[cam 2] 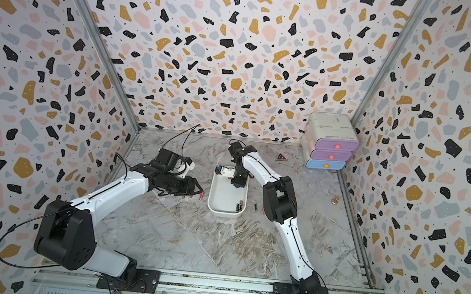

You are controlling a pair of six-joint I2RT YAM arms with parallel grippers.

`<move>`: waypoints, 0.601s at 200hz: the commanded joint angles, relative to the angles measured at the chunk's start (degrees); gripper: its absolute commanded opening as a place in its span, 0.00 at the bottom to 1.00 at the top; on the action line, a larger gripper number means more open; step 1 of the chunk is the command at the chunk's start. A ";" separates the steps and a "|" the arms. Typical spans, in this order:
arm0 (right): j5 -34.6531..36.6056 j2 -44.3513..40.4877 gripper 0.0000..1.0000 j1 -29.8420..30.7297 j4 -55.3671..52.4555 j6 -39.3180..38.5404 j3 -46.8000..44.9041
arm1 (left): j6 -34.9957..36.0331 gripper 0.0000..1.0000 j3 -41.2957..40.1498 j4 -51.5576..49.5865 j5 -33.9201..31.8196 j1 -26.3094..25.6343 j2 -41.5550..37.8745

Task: Take the batteries out of the storage box
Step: Pick up the battery from the storage box, then place the battery at the center of the board.

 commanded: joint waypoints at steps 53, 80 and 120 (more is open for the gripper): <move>-11.27 -14.98 0.00 0.31 -3.07 11.25 1.61 | -0.98 0.57 -0.15 2.34 -0.49 -0.14 -3.20; -11.97 -24.91 0.00 -0.88 -1.13 22.97 -2.53 | -1.83 0.57 -0.46 3.14 -1.20 -0.19 -4.77; 7.94 -39.75 0.00 -8.89 0.34 45.56 -23.73 | -2.31 0.57 -0.55 3.37 -1.99 -0.21 -6.92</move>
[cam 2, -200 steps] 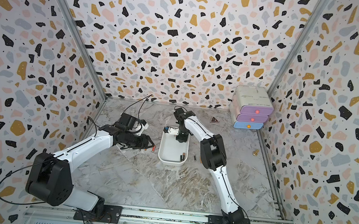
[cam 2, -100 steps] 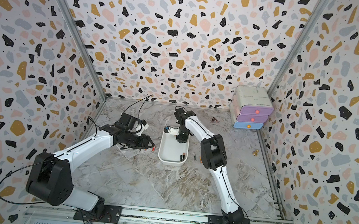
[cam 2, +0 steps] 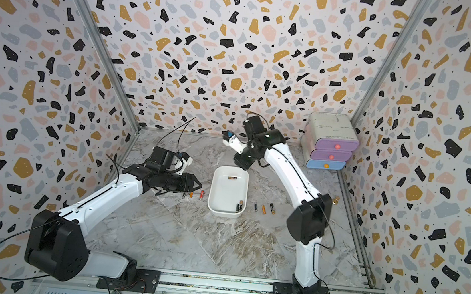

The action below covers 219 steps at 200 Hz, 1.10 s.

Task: Take the batteries out of the storage box
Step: Place the battery at the center of the board.

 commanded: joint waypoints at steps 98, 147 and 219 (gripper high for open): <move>16.54 -9.43 0.00 -18.19 15.69 29.15 -44.95 | -3.07 0.58 -3.69 5.00 -1.62 -0.19 -2.41; 12.88 -7.09 0.00 -16.67 21.87 27.98 -48.48 | -2.98 0.58 -4.27 4.87 -2.10 -0.21 -2.46; 17.39 -8.95 0.00 -15.36 19.76 32.57 -54.93 | -3.16 0.58 -3.67 4.03 -2.66 -0.18 -2.92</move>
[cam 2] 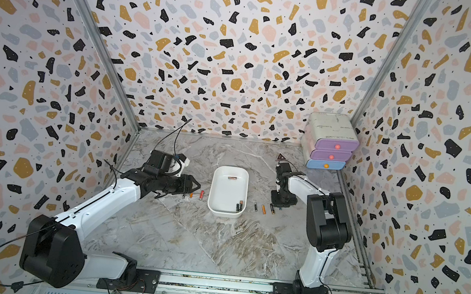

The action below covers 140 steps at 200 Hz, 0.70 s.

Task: Take the batteries out of the storage box
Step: Place the battery at the center of the board.

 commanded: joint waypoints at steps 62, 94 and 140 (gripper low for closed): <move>5.76 -4.92 0.00 0.57 0.53 2.77 -5.91 | -0.04 0.58 0.57 1.61 -0.11 -0.18 0.80; 5.12 -3.09 0.00 0.57 0.87 2.33 -3.14 | 0.15 0.58 0.29 1.44 -0.69 -0.21 0.20; 2.87 -1.68 0.00 0.66 0.86 2.51 -2.25 | 0.33 0.59 -1.09 1.23 -0.91 -0.16 -0.23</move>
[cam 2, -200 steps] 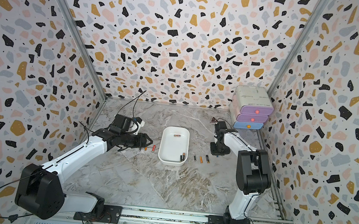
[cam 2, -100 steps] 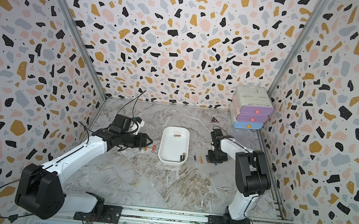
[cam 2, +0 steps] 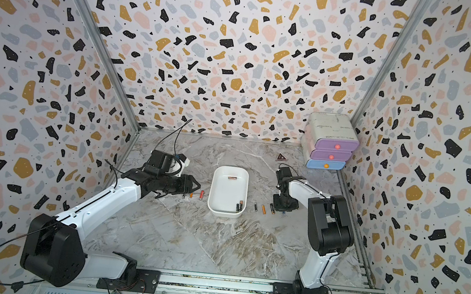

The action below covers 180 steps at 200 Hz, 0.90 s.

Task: Take the batteries out of the storage box
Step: Place the battery at the center of the board.

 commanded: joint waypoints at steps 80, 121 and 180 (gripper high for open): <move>-0.25 -2.84 0.25 0.33 -2.73 -1.24 2.52 | 0.46 0.60 0.13 0.45 -0.60 -0.16 -0.36; 1.21 -5.90 0.33 1.39 -7.37 -3.99 9.43 | 0.26 0.61 1.39 0.62 -1.67 -0.18 0.00; -18.28 -5.73 0.41 11.77 -4.74 -23.55 18.22 | -2.99 0.62 -0.06 5.10 -1.74 -0.11 -1.22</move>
